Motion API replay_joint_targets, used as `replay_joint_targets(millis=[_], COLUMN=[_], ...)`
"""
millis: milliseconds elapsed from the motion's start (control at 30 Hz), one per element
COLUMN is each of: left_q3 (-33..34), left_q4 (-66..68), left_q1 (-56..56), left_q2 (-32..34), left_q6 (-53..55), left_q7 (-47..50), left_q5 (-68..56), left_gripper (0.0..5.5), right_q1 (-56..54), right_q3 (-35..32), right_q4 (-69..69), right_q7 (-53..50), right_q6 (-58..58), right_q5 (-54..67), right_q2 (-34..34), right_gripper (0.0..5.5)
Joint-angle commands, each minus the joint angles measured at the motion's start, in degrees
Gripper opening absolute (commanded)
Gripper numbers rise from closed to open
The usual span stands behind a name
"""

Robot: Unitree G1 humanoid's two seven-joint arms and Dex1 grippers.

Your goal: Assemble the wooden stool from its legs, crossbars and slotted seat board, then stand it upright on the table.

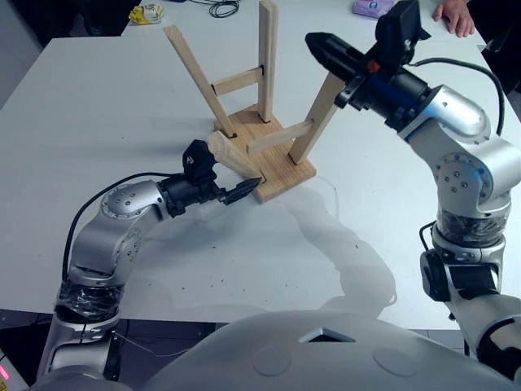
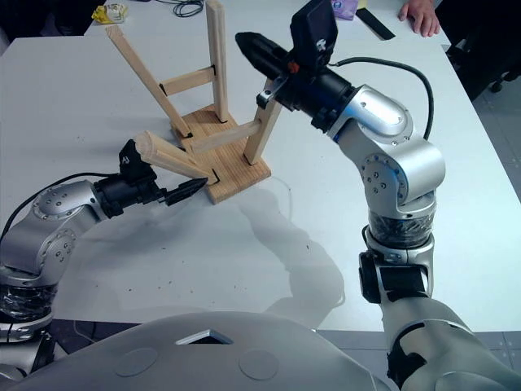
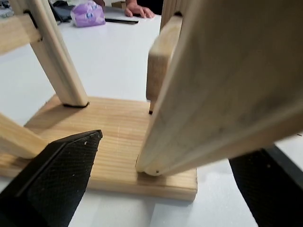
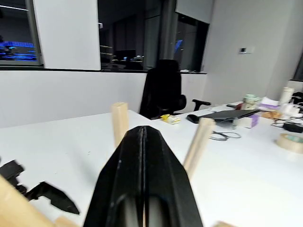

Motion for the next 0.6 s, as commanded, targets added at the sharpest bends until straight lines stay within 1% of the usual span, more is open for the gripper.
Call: replay_joint_targets(millis=[33, 200, 233, 400, 600], left_q3=[-1.4, -1.0, -0.9, 0.2, 1.3], left_q4=[-0.5, 0.0, -0.1, 0.0, -1.1], left_q1=[0.1, -0.7, -0.7, -1.6, -1.4], left_q2=[-0.3, -0.5, -0.4, -0.2, 0.8], left_q6=[-0.3, -0.4, -0.4, -0.9, -1.1], left_q7=[0.4, 0.6, 0.5, 0.0, -2.4], left_q5=[1.1, 1.1, 1.0, 0.6, -1.0], left_gripper=[4.61, 4.61, 4.42, 3.87, 2.91], right_q1=[1.0, 3.8, 4.5, 7.2, 8.6], right_q3=[2.1, 4.9, 5.6, 8.0, 9.5], right_q4=[-2.0, -3.1, -3.0, -2.0, -0.7], right_q7=[-1.1, -2.2, -2.2, -2.0, -1.8], right_q6=[2.6, 3.0, 2.9, 2.0, 1.4], right_q5=[1.8, 0.8, 0.3, -1.7, -3.6], right_q2=[2.2, 3.4, 3.4, 3.0, 3.6], right_gripper=[0.0, 0.0, 0.0, 0.0, 0.0])
